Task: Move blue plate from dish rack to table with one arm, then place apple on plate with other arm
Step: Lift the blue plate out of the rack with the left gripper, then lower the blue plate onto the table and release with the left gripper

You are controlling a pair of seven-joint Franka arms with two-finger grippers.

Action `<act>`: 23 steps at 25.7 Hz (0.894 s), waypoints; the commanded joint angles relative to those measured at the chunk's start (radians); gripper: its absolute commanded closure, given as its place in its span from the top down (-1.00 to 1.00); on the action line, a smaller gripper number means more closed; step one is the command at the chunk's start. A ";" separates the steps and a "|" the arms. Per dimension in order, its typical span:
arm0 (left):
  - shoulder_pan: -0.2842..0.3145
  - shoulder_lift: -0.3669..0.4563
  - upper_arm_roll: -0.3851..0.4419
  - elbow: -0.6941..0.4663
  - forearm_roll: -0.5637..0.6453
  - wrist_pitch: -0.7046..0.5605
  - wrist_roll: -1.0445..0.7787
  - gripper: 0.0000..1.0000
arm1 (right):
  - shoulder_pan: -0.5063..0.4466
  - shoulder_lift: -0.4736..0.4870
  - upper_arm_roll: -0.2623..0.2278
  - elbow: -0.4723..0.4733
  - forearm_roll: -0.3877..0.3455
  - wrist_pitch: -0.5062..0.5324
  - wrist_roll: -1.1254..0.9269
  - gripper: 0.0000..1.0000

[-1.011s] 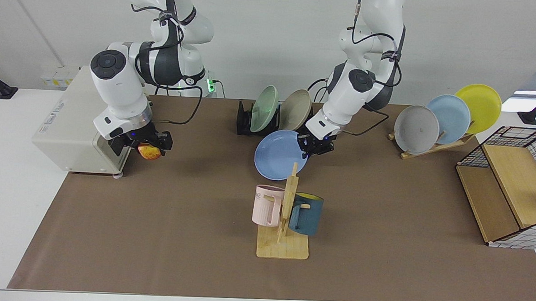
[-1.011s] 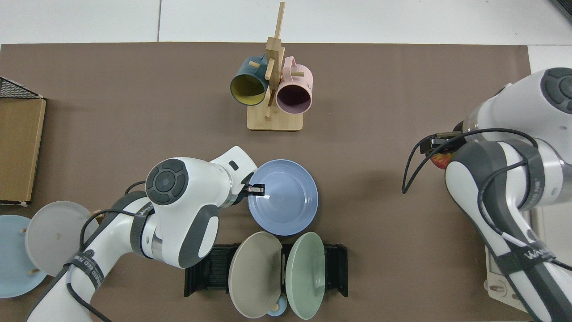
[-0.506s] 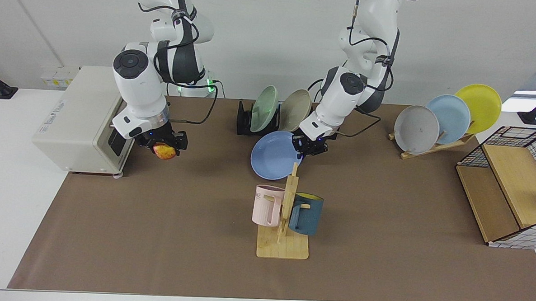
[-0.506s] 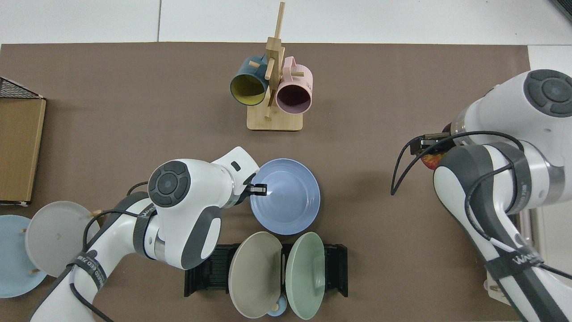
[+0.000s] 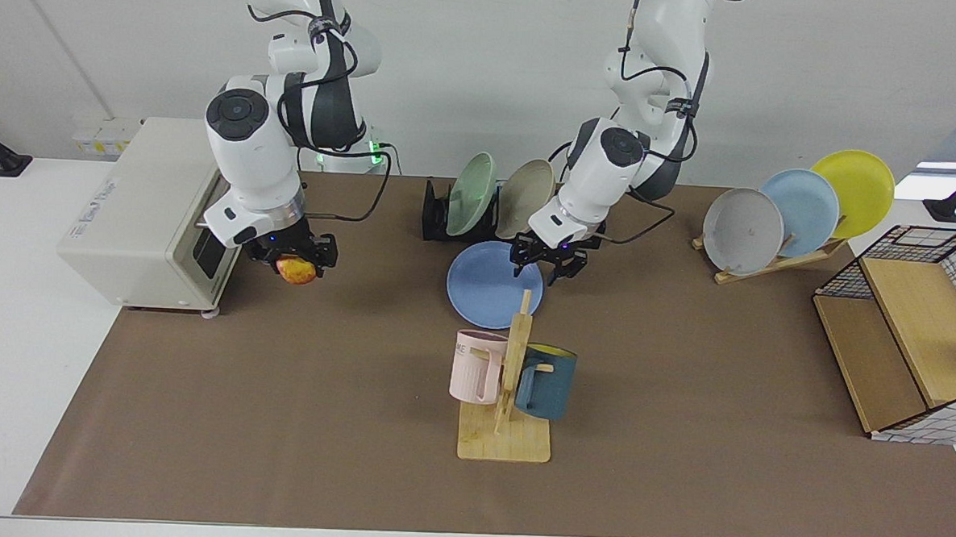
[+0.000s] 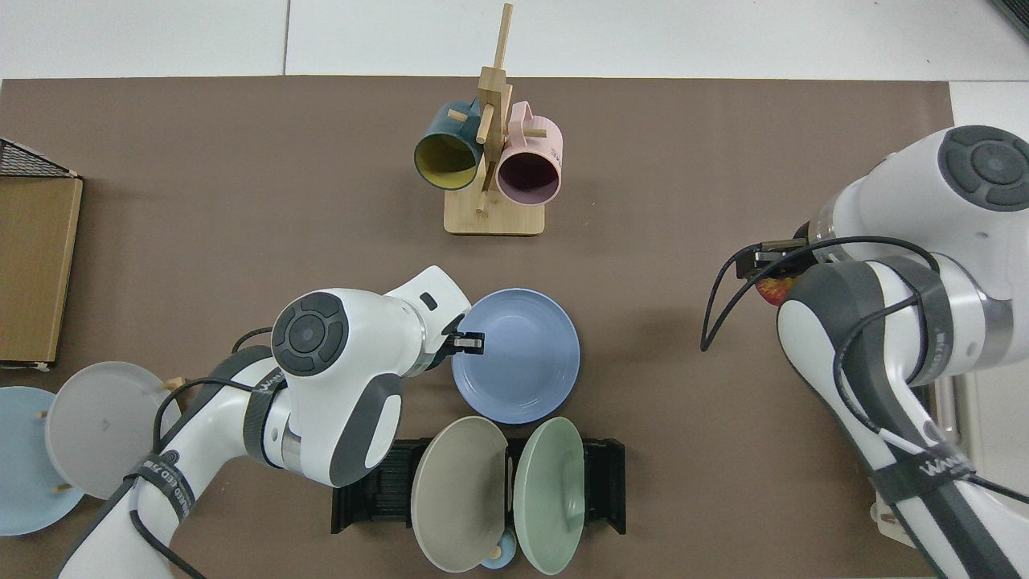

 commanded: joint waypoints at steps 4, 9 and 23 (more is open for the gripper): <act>0.001 -0.001 0.025 0.003 0.095 -0.015 -0.057 0.57 | 0.026 -0.024 0.002 -0.018 -0.001 -0.002 0.066 -1.00; 0.008 0.009 0.046 0.080 0.305 -0.151 -0.220 0.59 | 0.040 -0.024 0.002 -0.018 0.001 -0.002 0.089 -1.00; 0.077 -0.050 0.037 0.178 0.346 -0.343 -0.243 0.59 | 0.163 -0.028 0.003 -0.010 0.004 0.001 0.273 -1.00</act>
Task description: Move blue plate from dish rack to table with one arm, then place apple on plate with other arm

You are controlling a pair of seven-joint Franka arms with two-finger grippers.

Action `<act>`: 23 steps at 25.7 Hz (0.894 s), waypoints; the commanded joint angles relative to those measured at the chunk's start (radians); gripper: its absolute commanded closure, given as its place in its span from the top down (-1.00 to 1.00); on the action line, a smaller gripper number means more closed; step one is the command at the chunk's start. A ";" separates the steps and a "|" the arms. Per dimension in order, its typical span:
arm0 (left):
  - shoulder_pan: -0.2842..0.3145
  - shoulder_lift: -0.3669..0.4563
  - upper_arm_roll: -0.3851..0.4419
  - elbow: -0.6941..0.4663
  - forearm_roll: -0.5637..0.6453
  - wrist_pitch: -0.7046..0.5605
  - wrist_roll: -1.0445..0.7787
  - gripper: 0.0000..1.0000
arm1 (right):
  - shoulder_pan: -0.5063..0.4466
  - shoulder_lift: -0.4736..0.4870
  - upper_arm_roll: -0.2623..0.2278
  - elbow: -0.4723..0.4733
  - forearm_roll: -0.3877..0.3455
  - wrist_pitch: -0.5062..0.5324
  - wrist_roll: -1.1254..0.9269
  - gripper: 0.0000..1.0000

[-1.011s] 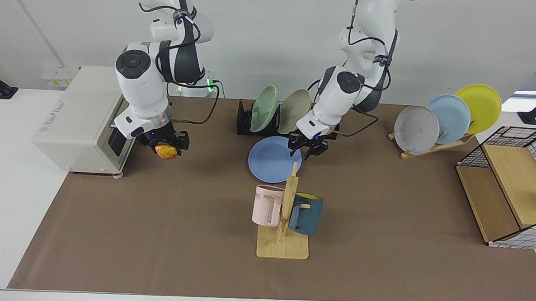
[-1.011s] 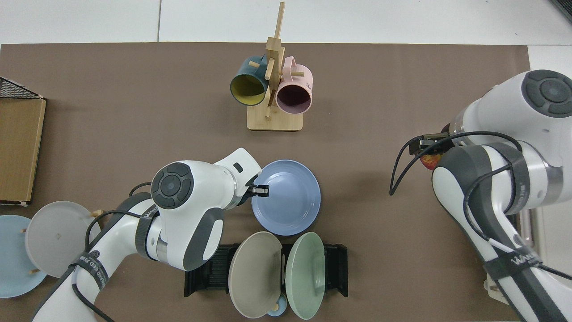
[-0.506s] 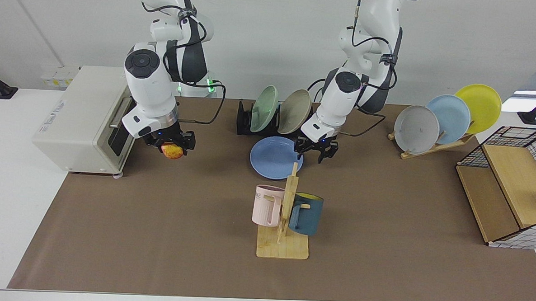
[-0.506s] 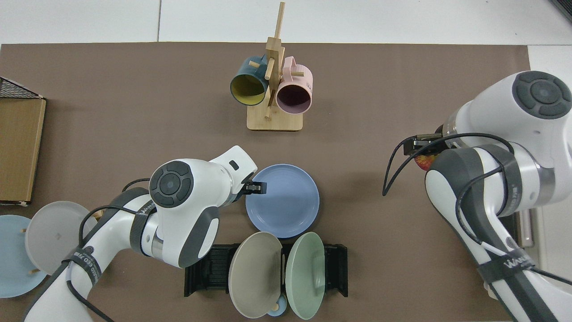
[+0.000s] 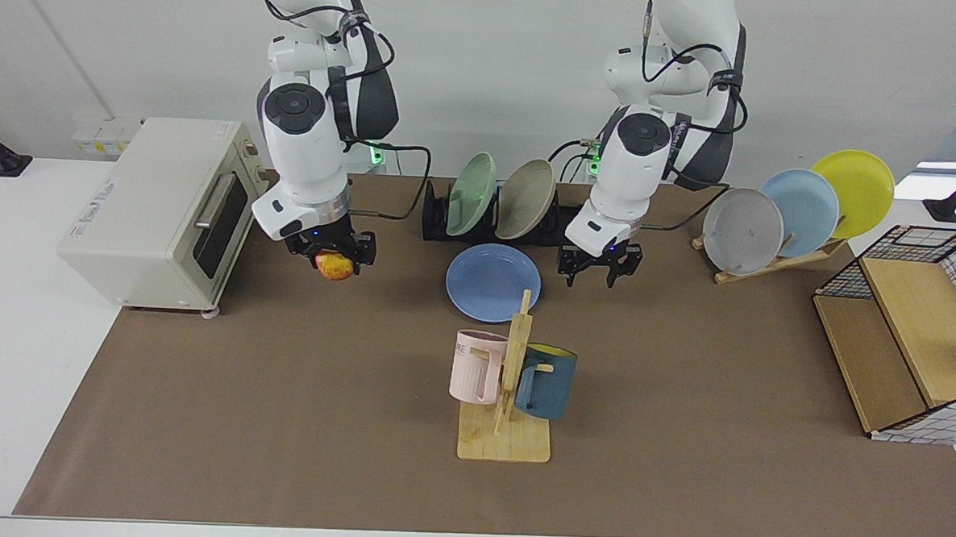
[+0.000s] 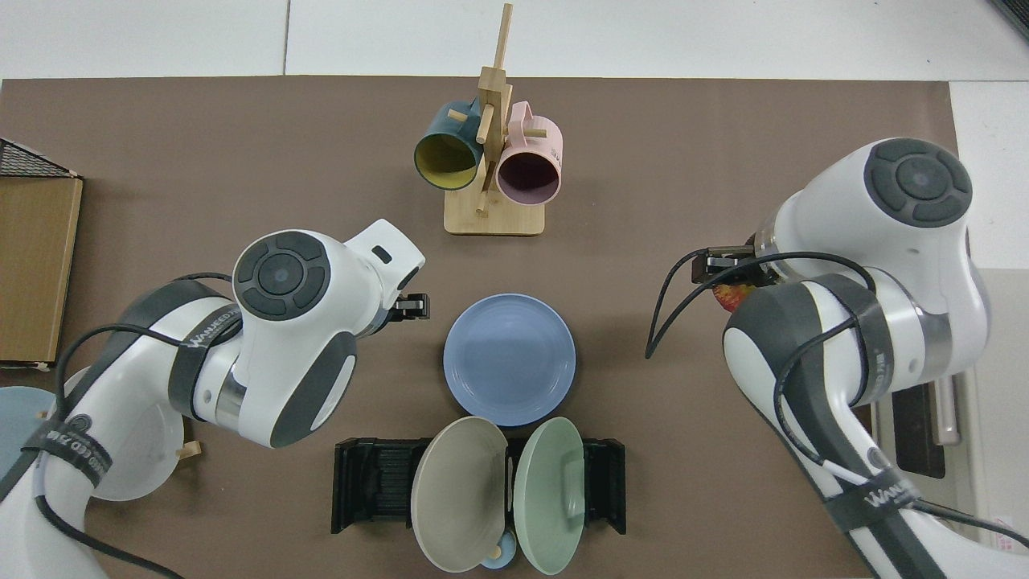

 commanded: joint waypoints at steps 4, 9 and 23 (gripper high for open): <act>0.023 -0.070 0.002 0.008 0.011 -0.079 -0.027 0.59 | 0.075 -0.028 0.001 -0.012 0.003 0.019 0.120 -1.00; 0.080 -0.079 -0.013 0.080 0.011 -0.176 -0.013 0.60 | 0.151 -0.012 0.001 -0.018 0.003 0.074 0.232 -1.00; 0.082 -0.080 -0.012 0.358 0.179 -0.466 0.066 0.96 | 0.340 0.113 0.000 -0.001 0.003 0.267 0.477 -1.00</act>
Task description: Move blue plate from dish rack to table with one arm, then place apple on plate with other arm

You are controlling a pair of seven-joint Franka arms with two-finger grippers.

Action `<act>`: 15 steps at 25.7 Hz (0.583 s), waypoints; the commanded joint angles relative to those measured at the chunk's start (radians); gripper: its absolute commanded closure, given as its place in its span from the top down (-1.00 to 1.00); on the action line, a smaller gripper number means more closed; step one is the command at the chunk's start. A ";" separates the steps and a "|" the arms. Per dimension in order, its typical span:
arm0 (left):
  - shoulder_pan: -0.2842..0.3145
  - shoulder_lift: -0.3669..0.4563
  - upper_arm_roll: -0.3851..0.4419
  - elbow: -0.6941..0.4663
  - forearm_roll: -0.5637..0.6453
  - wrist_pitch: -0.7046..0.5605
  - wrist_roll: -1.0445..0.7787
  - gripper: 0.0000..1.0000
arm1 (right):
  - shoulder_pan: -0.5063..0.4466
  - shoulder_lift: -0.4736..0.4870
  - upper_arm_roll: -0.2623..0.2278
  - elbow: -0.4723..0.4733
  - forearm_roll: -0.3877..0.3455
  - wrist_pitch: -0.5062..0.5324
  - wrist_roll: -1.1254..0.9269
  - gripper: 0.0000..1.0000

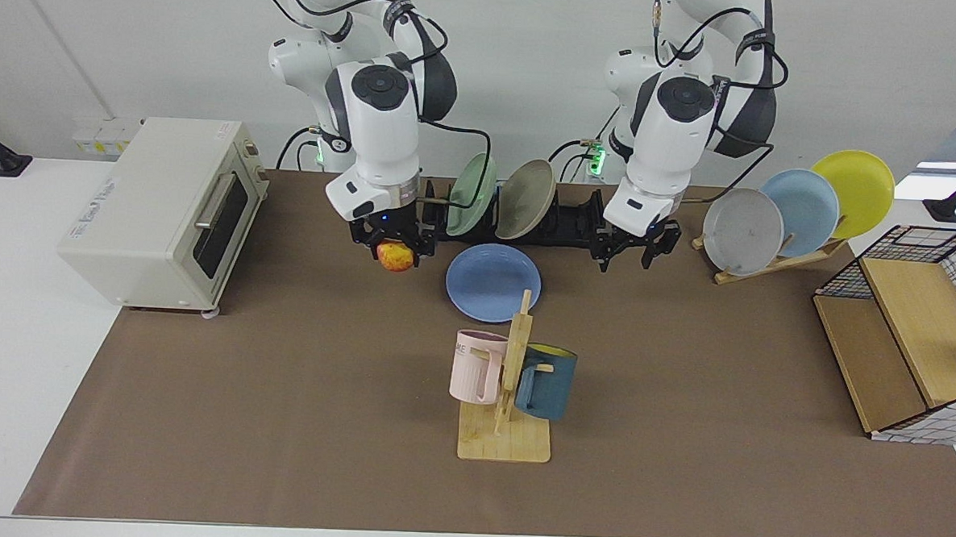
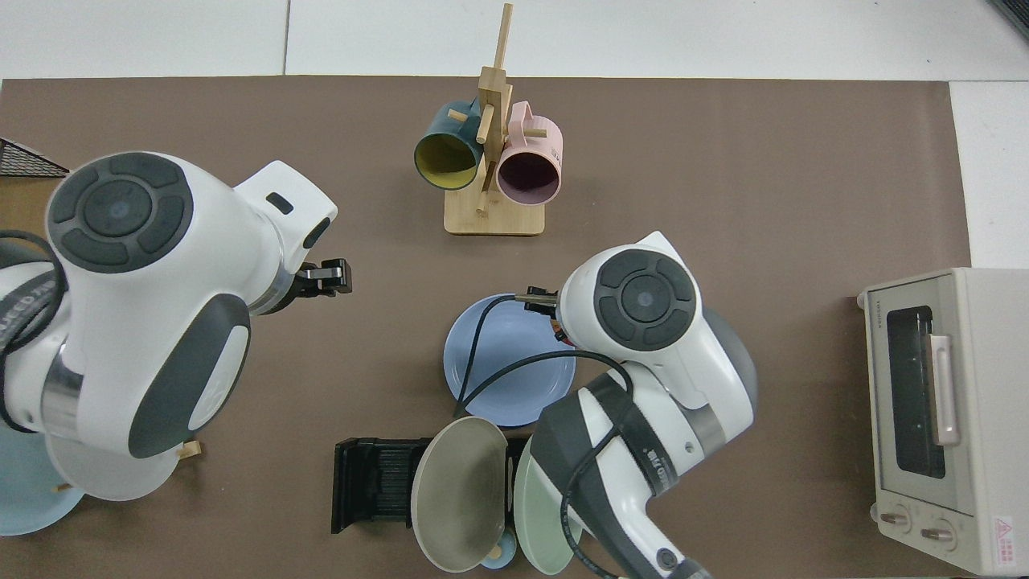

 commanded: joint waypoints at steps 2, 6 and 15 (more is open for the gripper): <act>0.007 0.005 -0.004 0.210 0.147 -0.196 0.081 0.99 | 0.064 0.087 -0.006 0.019 0.003 0.074 0.092 -1.00; 0.019 0.015 0.014 0.347 0.189 -0.308 0.202 1.00 | 0.088 0.136 -0.006 0.018 0.001 0.100 0.101 -1.00; 0.149 0.017 0.057 0.386 0.196 -0.345 0.260 1.00 | 0.088 0.168 -0.004 -0.008 0.077 0.106 0.083 -1.00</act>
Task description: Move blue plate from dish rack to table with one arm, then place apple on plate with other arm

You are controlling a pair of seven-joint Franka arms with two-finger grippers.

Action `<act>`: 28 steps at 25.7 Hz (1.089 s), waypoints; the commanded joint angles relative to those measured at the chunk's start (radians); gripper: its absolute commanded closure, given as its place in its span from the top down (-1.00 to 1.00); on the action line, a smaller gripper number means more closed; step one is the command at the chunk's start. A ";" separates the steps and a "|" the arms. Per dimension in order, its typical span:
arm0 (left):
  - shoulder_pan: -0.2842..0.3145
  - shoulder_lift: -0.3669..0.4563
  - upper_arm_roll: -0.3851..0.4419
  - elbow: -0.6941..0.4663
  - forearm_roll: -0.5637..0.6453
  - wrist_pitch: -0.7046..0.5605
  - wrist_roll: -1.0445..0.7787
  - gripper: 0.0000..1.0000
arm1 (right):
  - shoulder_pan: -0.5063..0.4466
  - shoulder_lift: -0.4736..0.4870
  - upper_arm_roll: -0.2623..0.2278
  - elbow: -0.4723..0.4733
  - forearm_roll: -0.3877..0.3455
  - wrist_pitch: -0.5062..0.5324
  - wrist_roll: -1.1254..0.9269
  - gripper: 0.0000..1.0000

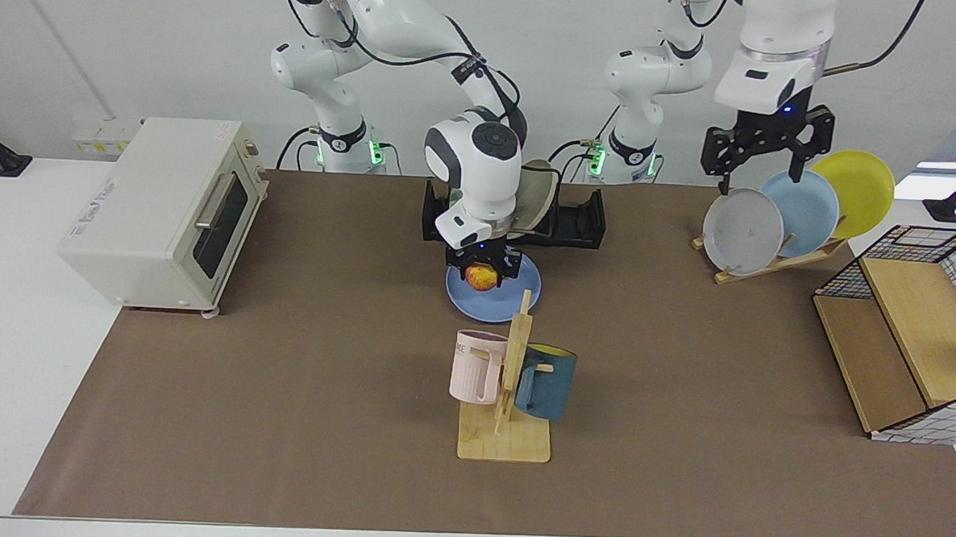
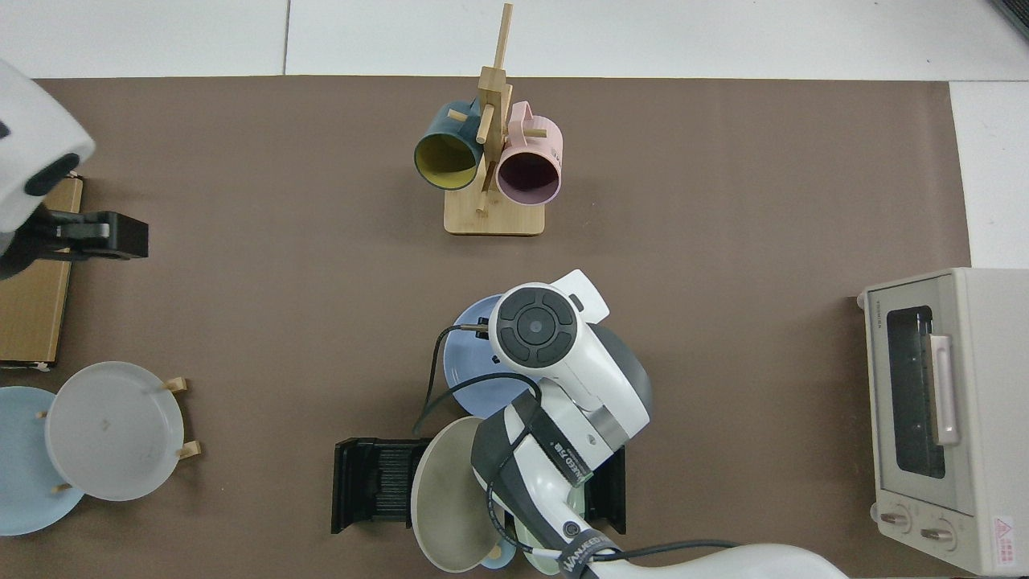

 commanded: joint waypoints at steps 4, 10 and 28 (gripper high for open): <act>0.142 0.022 0.006 0.022 -0.047 -0.039 0.033 1.00 | -0.001 0.013 0.000 -0.008 0.096 0.019 -0.010 -1.00; 0.272 0.014 0.007 0.018 -0.182 -0.036 0.093 1.00 | 0.024 0.024 0.004 -0.019 0.099 0.019 -0.013 -0.86; 0.335 0.008 0.062 -0.142 -0.228 0.044 0.307 1.00 | 0.009 0.024 0.001 0.056 0.090 -0.141 -0.111 1.00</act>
